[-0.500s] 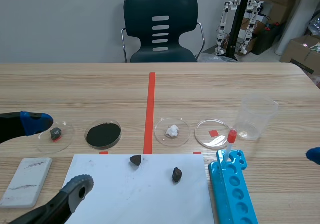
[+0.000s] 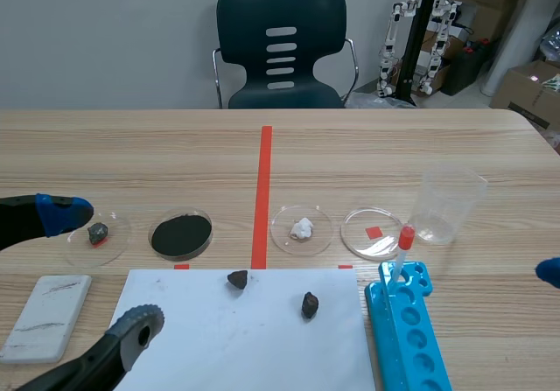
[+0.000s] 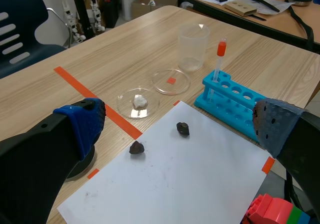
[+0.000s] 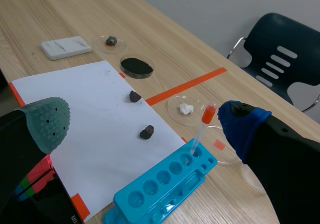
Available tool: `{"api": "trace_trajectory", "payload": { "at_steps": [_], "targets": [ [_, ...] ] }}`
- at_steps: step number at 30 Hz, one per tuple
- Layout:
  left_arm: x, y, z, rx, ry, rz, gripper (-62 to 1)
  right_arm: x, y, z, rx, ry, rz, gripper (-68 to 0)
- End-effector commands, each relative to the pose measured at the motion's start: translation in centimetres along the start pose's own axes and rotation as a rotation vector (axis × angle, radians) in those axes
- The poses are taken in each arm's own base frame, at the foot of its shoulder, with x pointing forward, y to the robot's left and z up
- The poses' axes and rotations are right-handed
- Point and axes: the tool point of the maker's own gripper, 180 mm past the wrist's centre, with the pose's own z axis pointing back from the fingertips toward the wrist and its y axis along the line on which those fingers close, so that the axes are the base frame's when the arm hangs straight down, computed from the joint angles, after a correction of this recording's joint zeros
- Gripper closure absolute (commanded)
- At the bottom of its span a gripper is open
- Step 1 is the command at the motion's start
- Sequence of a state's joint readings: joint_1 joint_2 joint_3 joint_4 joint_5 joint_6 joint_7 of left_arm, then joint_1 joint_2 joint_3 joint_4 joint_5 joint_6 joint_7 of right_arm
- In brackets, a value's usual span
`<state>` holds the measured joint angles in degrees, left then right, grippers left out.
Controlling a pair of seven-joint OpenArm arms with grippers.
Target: Pick up the dropper by the top with the right hand
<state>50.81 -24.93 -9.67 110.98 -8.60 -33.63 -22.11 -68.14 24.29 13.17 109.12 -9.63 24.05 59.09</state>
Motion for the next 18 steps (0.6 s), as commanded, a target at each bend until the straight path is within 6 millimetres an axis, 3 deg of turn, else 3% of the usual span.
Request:
{"api": "trace_trajectory", "payload": {
  "at_steps": [1, 12, 18],
  "targets": [
    [0.4, -0.1, 0.1, 0.006, -0.019, 0.013, -62.0, 0.7, -0.5, -0.2, -0.009, -0.031, 0.008, -62.1],
    [0.4, -0.1, 0.1, 0.006, -0.019, 0.013, -62.0, 0.8, -0.6, -0.3, -0.014, -0.035, 0.007, -62.1],
    [0.4, -0.1, 0.1, 0.006, -0.019, 0.013, -62.0, 0.7, -1.7, -0.4, -0.059, -0.042, 0.008, -62.1]
  ]
}}
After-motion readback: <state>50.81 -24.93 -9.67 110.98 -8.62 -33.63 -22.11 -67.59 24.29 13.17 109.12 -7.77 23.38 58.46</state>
